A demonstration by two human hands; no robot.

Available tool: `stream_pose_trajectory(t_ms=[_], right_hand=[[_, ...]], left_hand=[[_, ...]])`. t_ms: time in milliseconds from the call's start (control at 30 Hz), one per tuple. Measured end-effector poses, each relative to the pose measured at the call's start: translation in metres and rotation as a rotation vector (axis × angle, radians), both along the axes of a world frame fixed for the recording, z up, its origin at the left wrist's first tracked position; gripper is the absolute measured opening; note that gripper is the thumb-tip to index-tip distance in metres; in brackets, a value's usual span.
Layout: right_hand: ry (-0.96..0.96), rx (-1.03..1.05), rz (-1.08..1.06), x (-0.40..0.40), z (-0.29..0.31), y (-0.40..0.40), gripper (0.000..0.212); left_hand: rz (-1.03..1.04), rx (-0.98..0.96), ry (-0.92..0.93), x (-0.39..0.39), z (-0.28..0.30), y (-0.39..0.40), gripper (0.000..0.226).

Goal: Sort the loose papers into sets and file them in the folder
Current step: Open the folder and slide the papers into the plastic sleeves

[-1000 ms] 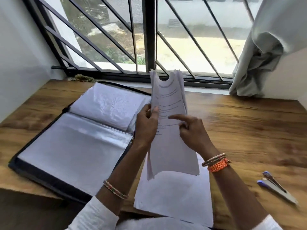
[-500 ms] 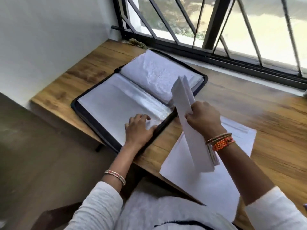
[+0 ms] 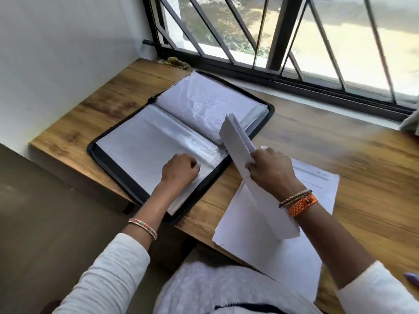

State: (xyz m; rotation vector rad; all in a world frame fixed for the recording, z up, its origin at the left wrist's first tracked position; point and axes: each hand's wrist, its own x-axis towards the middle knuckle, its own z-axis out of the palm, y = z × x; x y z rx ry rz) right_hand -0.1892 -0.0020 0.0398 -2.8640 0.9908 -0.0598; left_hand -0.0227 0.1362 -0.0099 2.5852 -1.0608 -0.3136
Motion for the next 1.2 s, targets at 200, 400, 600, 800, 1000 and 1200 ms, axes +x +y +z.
stream_pose_trajectory(t_ms=[200,400,600,800,1000,1200], right_hand=[[-0.043,-0.092,0.116,-0.013,0.013,0.016,0.022],[0.005,-0.044,0.292,-0.037,0.011,0.043,0.027],[0.094,0.001,0.316,-0.028,0.012,0.049,0.027],[0.154,0.012,0.322,0.017,0.015,0.053,0.016],[0.048,0.057,0.312,0.064,0.002,0.057,0.015],[-0.324,0.014,0.361,0.043,-0.010,0.065,0.023]], left_hand=[[-0.271,0.218,-0.286,0.018,0.015,-0.009,0.035],[-0.239,-0.067,-0.356,0.027,0.035,-0.007,0.028],[-0.170,-0.215,-0.296,0.024,0.046,-0.021,0.028],[-0.191,-0.207,-0.238,0.022,0.059,-0.031,0.028],[-0.268,-0.096,-0.334,-0.002,0.064,-0.026,0.021],[-0.084,-0.013,-0.273,-0.014,0.058,0.023,0.021]])
